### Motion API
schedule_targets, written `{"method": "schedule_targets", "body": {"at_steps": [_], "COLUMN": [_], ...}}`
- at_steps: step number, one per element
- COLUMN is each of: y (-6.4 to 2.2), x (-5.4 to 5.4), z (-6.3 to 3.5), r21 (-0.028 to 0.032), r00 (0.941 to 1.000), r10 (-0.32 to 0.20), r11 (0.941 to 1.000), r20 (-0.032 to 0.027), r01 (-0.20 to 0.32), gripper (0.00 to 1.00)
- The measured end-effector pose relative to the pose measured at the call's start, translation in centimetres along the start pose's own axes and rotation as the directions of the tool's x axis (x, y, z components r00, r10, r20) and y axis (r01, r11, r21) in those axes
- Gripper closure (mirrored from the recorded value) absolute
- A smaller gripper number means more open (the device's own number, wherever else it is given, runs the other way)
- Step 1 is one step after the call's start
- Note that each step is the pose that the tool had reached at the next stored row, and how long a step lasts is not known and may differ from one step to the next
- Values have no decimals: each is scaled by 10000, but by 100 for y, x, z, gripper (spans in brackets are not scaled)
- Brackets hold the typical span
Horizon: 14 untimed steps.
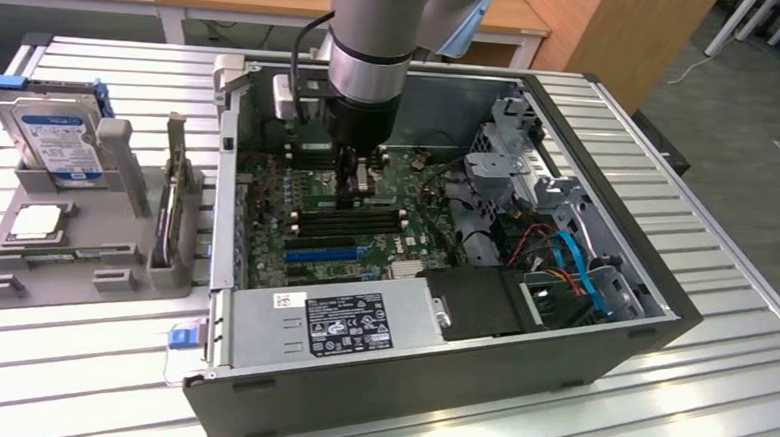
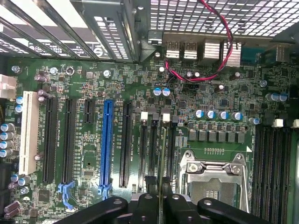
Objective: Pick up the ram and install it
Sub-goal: 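Insert the ram into the slot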
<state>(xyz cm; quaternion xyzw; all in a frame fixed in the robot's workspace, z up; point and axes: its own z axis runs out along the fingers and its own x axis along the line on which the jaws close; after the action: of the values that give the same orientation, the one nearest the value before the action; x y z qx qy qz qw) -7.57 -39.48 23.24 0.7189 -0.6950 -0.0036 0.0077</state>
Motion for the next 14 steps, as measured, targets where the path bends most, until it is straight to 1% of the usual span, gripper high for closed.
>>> {"method": "schedule_targets", "body": {"at_steps": [4,7,14], "y": [31,32,34], "x": [-1,3,91], "z": [1,10,30], "r21": [0,0,1], "r00": [10000,10000,10000], "r10": [1,-2,0], "r11": [10000,10000,10000], "r20": [-1,-2,0], "r01": [-1,2,0], "gripper": [86,86,86]}}
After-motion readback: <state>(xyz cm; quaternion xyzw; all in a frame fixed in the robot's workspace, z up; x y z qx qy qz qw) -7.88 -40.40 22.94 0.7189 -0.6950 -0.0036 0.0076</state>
